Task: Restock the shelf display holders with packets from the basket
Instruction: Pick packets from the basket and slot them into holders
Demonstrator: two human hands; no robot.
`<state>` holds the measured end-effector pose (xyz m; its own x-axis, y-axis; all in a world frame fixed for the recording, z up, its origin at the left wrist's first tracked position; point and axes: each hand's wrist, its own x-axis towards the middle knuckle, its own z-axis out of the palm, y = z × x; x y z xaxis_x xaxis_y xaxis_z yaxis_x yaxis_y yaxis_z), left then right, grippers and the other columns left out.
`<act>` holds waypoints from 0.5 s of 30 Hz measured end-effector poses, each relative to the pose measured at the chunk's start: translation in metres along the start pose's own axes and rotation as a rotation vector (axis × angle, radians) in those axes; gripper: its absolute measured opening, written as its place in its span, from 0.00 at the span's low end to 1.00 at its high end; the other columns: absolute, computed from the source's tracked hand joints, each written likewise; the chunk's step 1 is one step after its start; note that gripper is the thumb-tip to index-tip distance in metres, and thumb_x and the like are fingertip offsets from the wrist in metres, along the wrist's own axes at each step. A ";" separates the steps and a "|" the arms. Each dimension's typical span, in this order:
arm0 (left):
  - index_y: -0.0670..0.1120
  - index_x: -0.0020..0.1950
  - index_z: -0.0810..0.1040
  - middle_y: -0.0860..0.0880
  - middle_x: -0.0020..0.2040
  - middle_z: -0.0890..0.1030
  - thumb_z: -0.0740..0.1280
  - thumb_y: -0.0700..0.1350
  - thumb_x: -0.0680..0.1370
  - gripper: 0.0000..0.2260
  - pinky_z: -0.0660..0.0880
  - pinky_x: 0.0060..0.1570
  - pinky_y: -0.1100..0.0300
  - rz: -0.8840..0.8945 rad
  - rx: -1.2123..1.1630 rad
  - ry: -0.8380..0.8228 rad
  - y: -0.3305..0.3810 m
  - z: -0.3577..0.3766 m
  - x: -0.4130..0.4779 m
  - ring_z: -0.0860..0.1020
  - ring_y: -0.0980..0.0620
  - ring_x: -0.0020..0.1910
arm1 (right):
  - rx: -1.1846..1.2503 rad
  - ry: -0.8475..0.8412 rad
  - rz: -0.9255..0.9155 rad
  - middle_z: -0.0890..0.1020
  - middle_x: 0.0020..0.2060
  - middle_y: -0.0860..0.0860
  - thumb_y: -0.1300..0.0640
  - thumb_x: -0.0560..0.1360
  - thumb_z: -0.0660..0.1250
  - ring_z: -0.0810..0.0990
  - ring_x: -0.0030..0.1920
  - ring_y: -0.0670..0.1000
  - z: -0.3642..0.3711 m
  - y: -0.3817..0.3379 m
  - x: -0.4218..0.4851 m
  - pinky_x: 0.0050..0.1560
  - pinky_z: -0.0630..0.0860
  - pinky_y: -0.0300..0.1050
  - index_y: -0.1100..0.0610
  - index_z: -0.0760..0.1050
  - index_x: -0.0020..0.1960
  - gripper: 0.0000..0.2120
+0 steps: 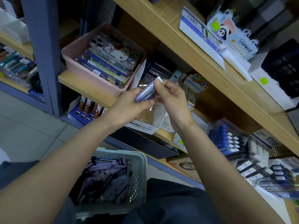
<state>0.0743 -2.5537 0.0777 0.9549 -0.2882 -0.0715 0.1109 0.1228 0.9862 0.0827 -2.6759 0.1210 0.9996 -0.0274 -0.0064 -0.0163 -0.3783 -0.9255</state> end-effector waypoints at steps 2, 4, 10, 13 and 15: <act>0.44 0.56 0.72 0.55 0.29 0.70 0.66 0.41 0.77 0.09 0.62 0.21 0.72 -0.017 0.023 -0.036 0.001 0.004 -0.004 0.69 0.64 0.20 | 0.073 0.077 0.007 0.78 0.38 0.55 0.58 0.80 0.59 0.77 0.38 0.50 -0.007 0.002 -0.009 0.39 0.75 0.37 0.61 0.74 0.47 0.09; 0.45 0.55 0.70 0.54 0.34 0.72 0.65 0.42 0.77 0.08 0.63 0.22 0.73 -0.015 0.093 -0.038 -0.002 0.009 -0.005 0.70 0.66 0.22 | 0.138 0.200 0.011 0.79 0.38 0.52 0.57 0.80 0.58 0.78 0.35 0.44 -0.020 0.007 -0.017 0.35 0.74 0.34 0.59 0.72 0.47 0.08; 0.49 0.46 0.67 0.50 0.40 0.76 0.60 0.42 0.80 0.04 0.63 0.31 0.59 -0.089 0.205 0.024 -0.016 0.038 0.003 0.68 0.56 0.31 | 0.167 0.302 0.036 0.79 0.36 0.54 0.64 0.78 0.62 0.80 0.36 0.45 -0.076 0.035 -0.055 0.42 0.79 0.38 0.67 0.71 0.55 0.08; 0.53 0.42 0.65 0.49 0.38 0.74 0.58 0.41 0.80 0.09 0.62 0.32 0.57 -0.072 0.208 0.021 -0.021 0.060 0.003 0.67 0.54 0.31 | 0.097 0.358 0.039 0.79 0.35 0.52 0.64 0.78 0.63 0.79 0.35 0.43 -0.100 0.056 -0.074 0.40 0.78 0.37 0.64 0.72 0.54 0.06; 0.54 0.42 0.66 0.50 0.38 0.75 0.58 0.42 0.81 0.09 0.63 0.33 0.57 -0.008 0.244 -0.026 -0.022 0.073 0.000 0.68 0.54 0.31 | 0.022 0.431 0.023 0.78 0.36 0.50 0.62 0.79 0.62 0.78 0.35 0.44 -0.119 0.066 -0.084 0.38 0.76 0.37 0.57 0.71 0.49 0.01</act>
<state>0.0518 -2.6255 0.0670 0.9466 -0.3126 -0.0787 0.0457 -0.1114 0.9927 -0.0053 -2.8087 0.1054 0.8980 -0.4213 0.1269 -0.0337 -0.3536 -0.9348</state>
